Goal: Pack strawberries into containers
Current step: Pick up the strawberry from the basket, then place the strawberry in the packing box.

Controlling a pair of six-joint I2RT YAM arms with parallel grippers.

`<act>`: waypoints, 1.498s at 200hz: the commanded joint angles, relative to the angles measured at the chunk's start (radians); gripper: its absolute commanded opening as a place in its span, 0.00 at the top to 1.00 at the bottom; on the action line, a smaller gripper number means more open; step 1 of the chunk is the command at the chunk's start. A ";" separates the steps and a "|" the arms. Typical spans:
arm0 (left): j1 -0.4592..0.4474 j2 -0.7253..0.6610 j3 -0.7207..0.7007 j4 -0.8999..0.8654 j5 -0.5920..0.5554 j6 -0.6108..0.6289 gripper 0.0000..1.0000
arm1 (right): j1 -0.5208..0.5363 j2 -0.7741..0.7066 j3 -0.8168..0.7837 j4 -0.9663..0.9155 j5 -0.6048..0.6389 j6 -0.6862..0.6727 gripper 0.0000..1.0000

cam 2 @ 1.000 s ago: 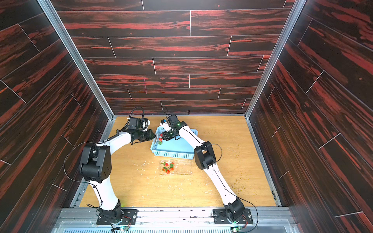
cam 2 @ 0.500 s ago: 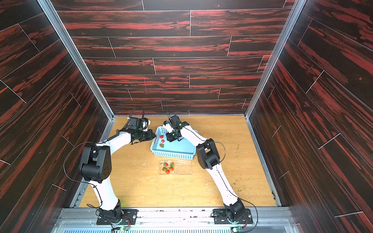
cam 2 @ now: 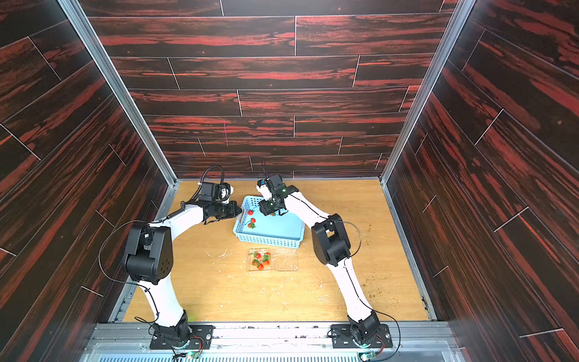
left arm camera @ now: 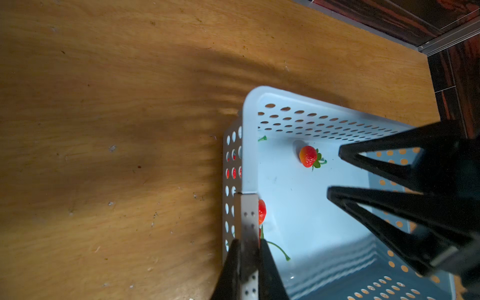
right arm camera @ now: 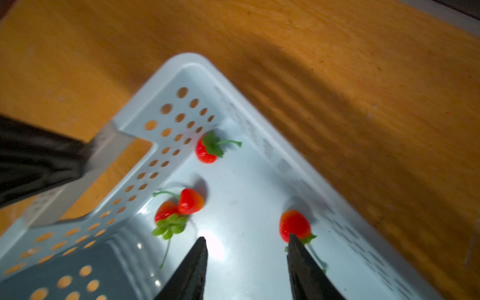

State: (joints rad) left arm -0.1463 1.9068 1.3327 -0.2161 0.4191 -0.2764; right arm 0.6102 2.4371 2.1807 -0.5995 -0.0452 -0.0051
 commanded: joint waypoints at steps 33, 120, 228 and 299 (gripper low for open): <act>-0.002 -0.061 0.005 -0.003 0.017 0.020 1.00 | -0.009 0.123 0.086 -0.070 0.084 -0.036 0.46; -0.003 -0.061 0.014 -0.020 0.020 0.026 1.00 | -0.016 0.189 0.145 -0.104 0.115 -0.047 0.49; -0.003 -0.048 0.014 0.001 0.014 0.018 1.00 | -0.016 -0.023 -0.011 -0.063 0.055 -0.041 0.75; -0.003 -0.026 0.023 0.024 0.008 0.006 1.00 | 0.057 -0.453 -0.414 0.026 -0.044 -0.025 0.76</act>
State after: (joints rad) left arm -0.1463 1.9011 1.3327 -0.2100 0.4183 -0.2695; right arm 0.6136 2.0804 1.8435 -0.5964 -0.0196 -0.0383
